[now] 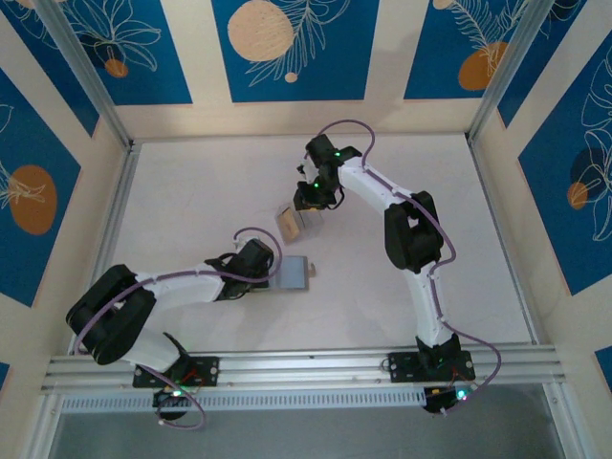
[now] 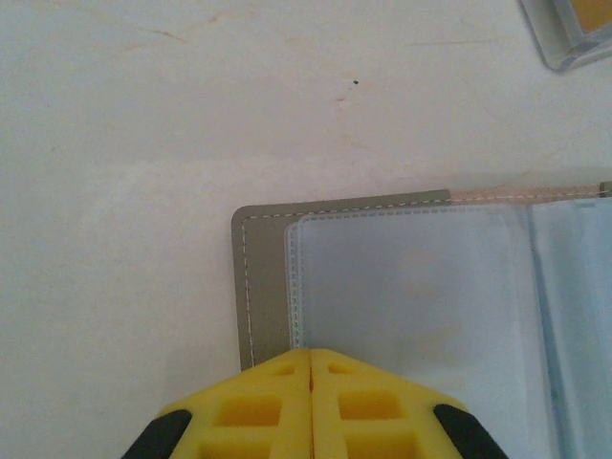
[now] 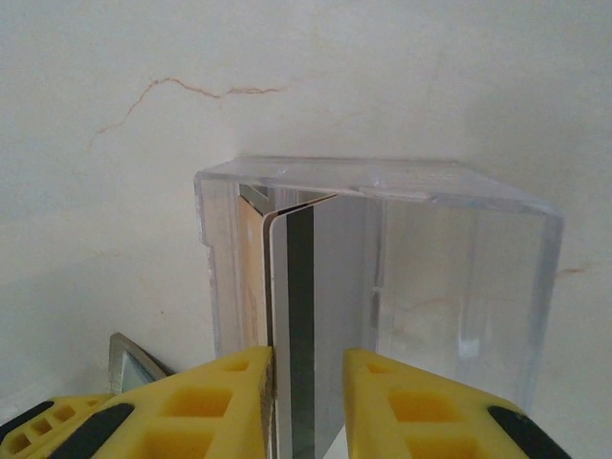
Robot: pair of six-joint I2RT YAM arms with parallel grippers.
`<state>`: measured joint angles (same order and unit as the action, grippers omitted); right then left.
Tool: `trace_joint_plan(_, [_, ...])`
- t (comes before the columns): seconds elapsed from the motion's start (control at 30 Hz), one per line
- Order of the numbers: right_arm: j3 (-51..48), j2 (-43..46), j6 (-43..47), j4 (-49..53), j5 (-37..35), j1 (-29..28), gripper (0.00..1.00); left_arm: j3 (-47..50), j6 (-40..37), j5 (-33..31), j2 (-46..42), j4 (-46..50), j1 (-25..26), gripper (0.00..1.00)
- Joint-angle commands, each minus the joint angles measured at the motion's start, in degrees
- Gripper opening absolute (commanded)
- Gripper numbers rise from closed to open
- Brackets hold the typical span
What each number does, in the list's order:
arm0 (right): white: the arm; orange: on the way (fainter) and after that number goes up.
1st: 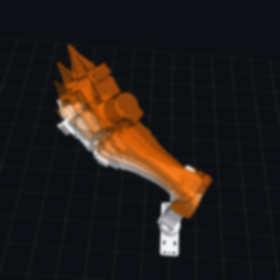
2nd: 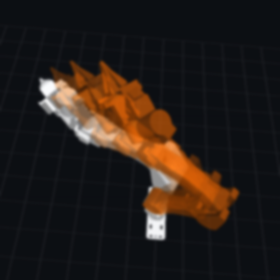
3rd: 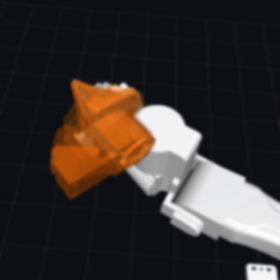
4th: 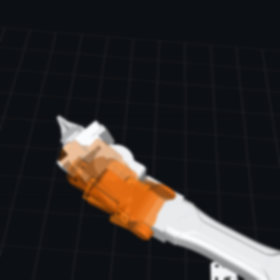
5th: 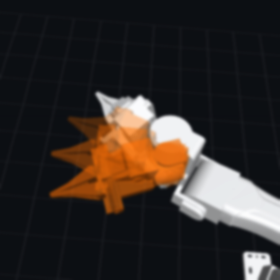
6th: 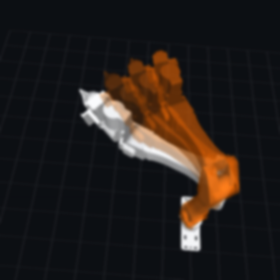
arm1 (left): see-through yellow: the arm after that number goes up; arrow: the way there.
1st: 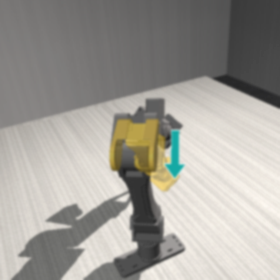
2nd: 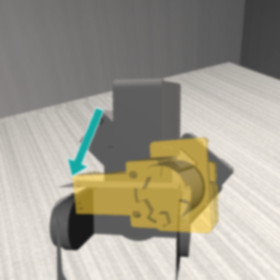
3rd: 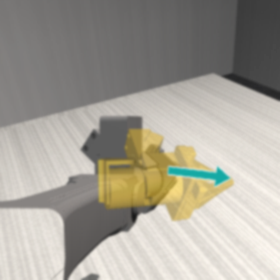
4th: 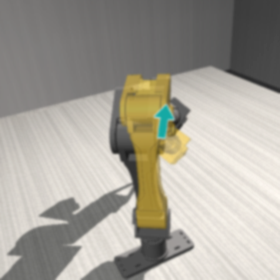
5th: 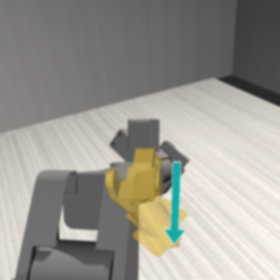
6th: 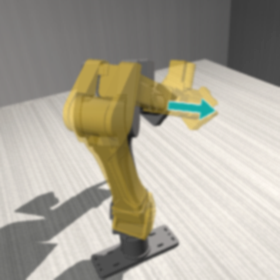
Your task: Put the credit cards into the card holder
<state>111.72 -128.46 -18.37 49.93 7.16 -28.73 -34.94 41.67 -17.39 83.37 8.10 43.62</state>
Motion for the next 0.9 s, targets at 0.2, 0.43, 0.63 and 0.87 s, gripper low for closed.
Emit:
trace_joint_plan(0.2, [-1.57, 0.51, 0.09, 2.96, 0.93, 0.69, 0.28, 2.02, 0.60, 5.61, 3.02, 5.29, -0.04, 0.06])
trace_joint_plan(0.43, [-1.99, 0.53, -0.32, 2.74, 1.29, 1.13, 0.28, 2.12, 0.67, 5.62, 3.00, 5.20, -0.04, 0.06])
trace_joint_plan(0.63, [-2.71, 1.41, -0.11, 2.97, -0.36, 0.72, 0.25, 2.15, 0.70, 5.61, 3.11, 5.17, -0.07, 0.06])
trace_joint_plan(0.87, [-2.16, 2.17, 1.12, 4.59, -5.66, -1.25, 0.20, 2.18, 0.78, 5.66, 2.92, 5.10, -0.04, 0.06])
